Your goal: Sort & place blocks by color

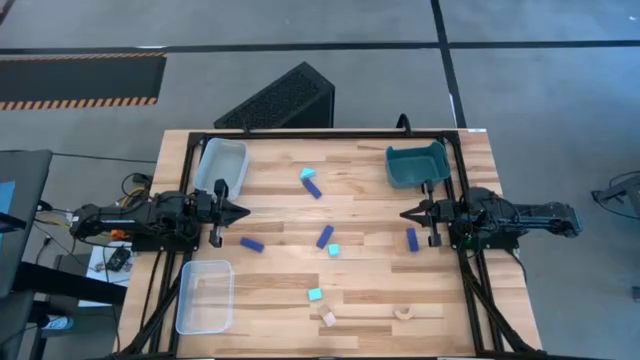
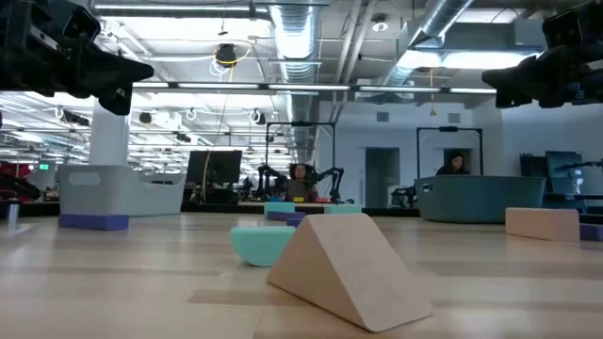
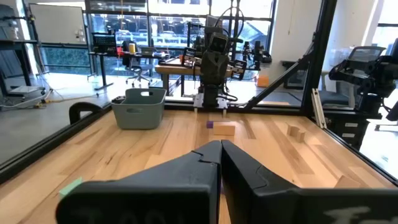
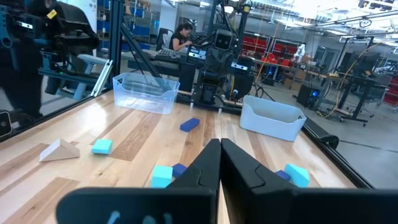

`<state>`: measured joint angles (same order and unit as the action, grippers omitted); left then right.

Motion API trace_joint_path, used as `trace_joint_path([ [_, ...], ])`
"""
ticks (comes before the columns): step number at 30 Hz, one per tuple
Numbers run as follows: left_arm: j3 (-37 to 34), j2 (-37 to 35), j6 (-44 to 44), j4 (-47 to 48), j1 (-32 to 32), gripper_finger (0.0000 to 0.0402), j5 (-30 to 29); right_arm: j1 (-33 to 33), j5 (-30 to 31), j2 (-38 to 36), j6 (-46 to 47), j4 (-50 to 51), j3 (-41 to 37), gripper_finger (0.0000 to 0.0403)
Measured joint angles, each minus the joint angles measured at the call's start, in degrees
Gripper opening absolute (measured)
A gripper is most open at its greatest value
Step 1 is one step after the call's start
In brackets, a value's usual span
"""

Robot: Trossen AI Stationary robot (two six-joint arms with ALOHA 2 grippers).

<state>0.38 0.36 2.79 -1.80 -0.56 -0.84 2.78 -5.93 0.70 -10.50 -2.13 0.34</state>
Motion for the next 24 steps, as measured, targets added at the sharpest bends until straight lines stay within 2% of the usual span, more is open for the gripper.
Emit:
trace_joint_path([
  [20,-0.02,0.00,-0.25,0.00,-0.02,0.0000,-0.02,0.01,0.01,-0.01,-0.02,0.00,0.00,0.0033],
  [22,0.00,0.02,-6.98,-0.35,-0.02,0.0000,-2.30,0.00,0.01,0.01,-0.01,0.00,0.02,0.0033],
  [24,0.00,0.02,-15.15,-2.15,-0.07,0.0000,-9.19,0.00,0.00,0.01,0.00,0.00,0.01,0.0033],
])
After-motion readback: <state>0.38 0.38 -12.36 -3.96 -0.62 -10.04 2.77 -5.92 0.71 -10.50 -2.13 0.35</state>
